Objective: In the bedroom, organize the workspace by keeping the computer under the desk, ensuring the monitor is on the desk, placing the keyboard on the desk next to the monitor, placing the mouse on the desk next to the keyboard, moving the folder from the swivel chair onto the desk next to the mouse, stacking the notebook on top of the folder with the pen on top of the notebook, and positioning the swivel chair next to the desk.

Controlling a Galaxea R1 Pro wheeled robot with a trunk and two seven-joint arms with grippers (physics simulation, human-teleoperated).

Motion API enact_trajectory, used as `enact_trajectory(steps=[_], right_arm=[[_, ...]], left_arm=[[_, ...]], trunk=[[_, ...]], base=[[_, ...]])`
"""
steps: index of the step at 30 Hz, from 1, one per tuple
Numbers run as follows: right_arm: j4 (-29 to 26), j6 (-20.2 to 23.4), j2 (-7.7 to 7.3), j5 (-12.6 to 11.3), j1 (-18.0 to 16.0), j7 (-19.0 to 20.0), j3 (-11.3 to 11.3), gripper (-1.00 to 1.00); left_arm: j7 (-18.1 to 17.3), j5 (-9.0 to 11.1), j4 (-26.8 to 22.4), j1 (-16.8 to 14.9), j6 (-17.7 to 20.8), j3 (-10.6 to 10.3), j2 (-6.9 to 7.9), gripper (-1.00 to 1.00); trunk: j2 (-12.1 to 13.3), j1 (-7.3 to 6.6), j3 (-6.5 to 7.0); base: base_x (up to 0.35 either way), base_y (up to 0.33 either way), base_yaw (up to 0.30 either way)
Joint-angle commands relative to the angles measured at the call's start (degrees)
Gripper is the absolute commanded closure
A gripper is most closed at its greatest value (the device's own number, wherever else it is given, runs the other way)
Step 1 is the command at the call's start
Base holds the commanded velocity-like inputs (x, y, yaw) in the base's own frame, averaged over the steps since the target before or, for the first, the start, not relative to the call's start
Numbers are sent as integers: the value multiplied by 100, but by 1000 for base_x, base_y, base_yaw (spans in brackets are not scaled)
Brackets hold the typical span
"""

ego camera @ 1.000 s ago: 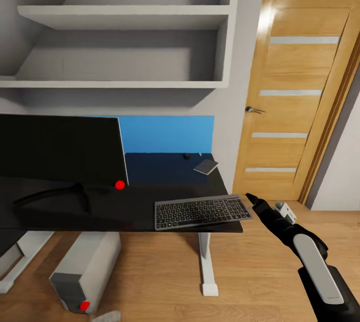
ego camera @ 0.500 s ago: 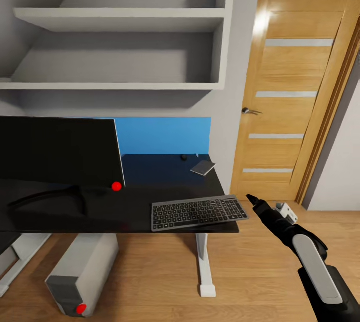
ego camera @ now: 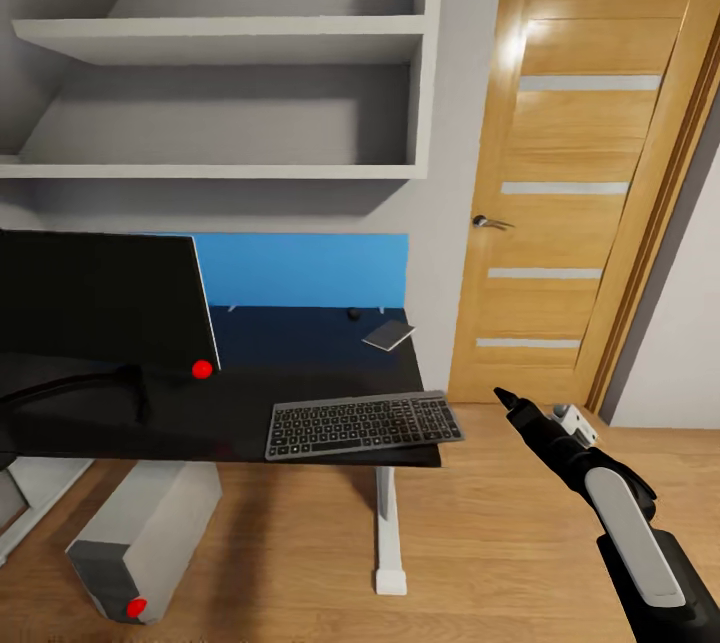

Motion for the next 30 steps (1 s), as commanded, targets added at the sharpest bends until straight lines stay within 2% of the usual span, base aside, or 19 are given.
enact_trajectory(steps=[1, 12, 20, 30], right_arm=[[-8, 15, -2, -50, -2, -42, -4, -100], [-9, 15, -2, -49, -2, -42, -4, -100], [-3, 14, -2, -43, -2, -42, -4, -100], [3, 15, -2, -43, -2, -42, -4, -100]], left_arm=[[49, 49, 0, -4, -24, -49, 8, -100], [49, 54, 6, -4, -14, -50, 2, -100], [36, 45, 59, -4, -6, -57, 0, -100], [32, 40, 62, -4, -15, -57, 0, -100]], trunk=[[-3, 0, -6], [-3, 0, -6], [-3, 0, -6], [-3, 0, -6]], base=[[0, -315, 257], [0, -315, 271], [110, -319, 277], [55, -78, 257]])
